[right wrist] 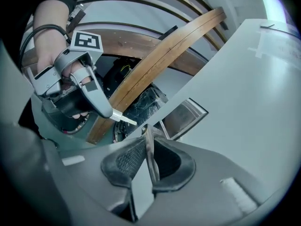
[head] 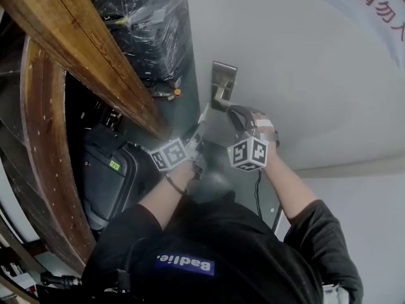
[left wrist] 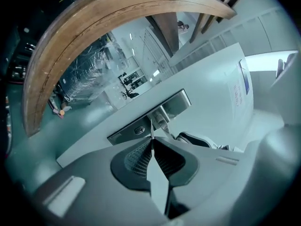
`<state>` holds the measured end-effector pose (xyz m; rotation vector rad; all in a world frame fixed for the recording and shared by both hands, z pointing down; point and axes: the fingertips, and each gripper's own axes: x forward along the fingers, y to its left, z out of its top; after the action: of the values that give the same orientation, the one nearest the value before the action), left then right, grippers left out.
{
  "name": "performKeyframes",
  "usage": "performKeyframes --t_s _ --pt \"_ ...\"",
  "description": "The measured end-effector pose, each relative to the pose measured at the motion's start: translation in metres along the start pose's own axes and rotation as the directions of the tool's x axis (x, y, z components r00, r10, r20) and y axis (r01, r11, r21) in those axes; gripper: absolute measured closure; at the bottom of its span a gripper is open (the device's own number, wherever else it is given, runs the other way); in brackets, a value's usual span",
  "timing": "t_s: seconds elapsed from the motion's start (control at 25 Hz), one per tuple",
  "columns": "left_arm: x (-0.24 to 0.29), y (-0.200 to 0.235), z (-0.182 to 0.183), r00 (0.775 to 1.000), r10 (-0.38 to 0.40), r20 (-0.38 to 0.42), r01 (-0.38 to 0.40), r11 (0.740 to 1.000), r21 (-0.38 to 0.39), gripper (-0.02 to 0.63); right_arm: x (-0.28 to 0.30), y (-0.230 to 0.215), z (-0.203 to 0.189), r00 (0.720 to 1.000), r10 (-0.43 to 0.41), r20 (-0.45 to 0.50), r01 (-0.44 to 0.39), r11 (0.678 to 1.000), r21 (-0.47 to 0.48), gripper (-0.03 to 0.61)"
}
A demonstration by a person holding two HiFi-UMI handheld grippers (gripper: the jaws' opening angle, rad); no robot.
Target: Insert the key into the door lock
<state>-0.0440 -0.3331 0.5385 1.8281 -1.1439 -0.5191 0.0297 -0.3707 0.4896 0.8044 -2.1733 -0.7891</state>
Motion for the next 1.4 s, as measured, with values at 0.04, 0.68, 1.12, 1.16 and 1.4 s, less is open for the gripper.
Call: performKeyframes --t_s 0.04,0.68,1.12,1.16,1.4 --pt "-0.004 -0.003 0.0 1.0 0.009 0.006 -0.009 1.0 0.02 0.574 -0.005 -0.002 0.002 1.0 -0.006 0.02 0.006 1.0 0.019 0.522" --pt "-0.082 -0.049 0.001 1.0 -0.004 -0.008 0.006 0.958 0.288 0.574 -0.084 0.034 0.027 0.998 -0.068 0.015 0.054 0.893 0.447 0.54" --pt "-0.157 -0.088 -0.019 0.972 -0.14 -0.187 0.212 0.866 0.452 0.574 -0.146 0.096 0.071 0.975 -0.184 -0.126 0.22 0.707 0.672 0.572" --pt "-0.163 -0.092 -0.021 0.969 -0.147 -0.196 0.224 0.859 0.461 0.574 -0.152 0.101 0.075 0.973 -0.187 -0.134 0.227 0.69 0.687 0.572" --pt "-0.194 -0.127 -0.034 0.959 -0.181 -0.219 0.275 0.79 0.548 0.574 -0.193 0.104 0.088 0.961 -0.24 -0.139 0.256 0.579 0.774 0.574"
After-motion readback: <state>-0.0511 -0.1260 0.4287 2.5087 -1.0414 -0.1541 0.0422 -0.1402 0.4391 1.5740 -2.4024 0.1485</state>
